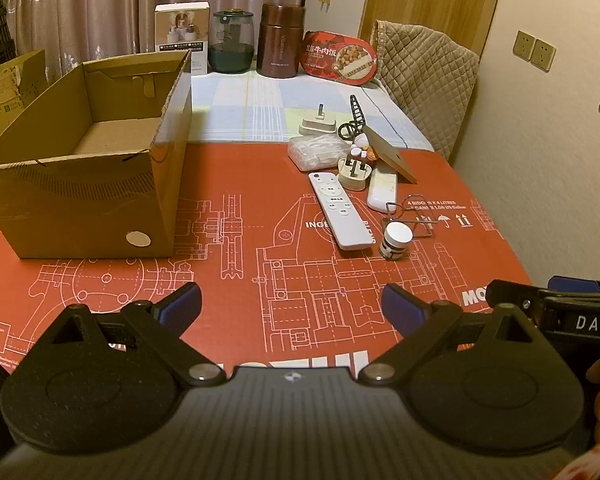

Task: Organize rigid objects
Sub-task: 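Grasp the small white round jar with the right gripper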

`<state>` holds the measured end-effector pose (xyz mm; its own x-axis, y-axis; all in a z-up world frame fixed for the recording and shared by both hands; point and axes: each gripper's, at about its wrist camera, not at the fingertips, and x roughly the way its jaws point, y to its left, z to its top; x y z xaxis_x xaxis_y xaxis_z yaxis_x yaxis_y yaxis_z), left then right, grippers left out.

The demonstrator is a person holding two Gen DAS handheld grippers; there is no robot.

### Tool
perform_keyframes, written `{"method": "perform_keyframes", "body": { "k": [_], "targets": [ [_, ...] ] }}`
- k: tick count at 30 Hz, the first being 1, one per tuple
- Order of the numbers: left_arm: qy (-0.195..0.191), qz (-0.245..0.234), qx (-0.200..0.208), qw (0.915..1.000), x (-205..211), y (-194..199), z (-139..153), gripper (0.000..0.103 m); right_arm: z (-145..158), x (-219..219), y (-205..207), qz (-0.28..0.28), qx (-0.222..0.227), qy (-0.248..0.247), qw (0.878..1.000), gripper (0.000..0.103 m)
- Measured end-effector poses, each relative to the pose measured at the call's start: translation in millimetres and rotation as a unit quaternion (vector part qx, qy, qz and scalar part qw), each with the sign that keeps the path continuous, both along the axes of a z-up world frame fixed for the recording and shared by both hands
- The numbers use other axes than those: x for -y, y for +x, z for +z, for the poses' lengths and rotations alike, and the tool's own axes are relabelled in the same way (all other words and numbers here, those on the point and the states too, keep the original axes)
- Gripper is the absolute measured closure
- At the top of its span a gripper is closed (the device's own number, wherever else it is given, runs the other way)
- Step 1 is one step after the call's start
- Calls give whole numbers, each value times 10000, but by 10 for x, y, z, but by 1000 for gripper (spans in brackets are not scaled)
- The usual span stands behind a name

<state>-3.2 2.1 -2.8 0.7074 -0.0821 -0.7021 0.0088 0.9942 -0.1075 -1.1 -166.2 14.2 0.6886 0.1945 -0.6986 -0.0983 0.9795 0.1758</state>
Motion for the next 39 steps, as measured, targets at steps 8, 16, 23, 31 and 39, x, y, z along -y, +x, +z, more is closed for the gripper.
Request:
{"method": "perform_keyframes", "body": {
  "k": [8,16,23,31,39],
  "targets": [
    [5,6,-7,10000,2,8,5,8,22,24,-31,-1,-12,18,10000,2],
    [-79,-113,0,9999,-20,44,12,10,50,18,13,-38,-27,87,10000,2],
    [-127,-255,-28,9996,-132,331,-37,10,154,-30,145,-193,254,193,9993,2],
    [-89,-491,59,9987,-135,680,-271,10,-42,-226,449,-85,394,-9,9992,10],
    [-72,-664,111,9977,-128,957,-508,10,-510,-345,757,179,257,-180,9993,53]
  ]
}}
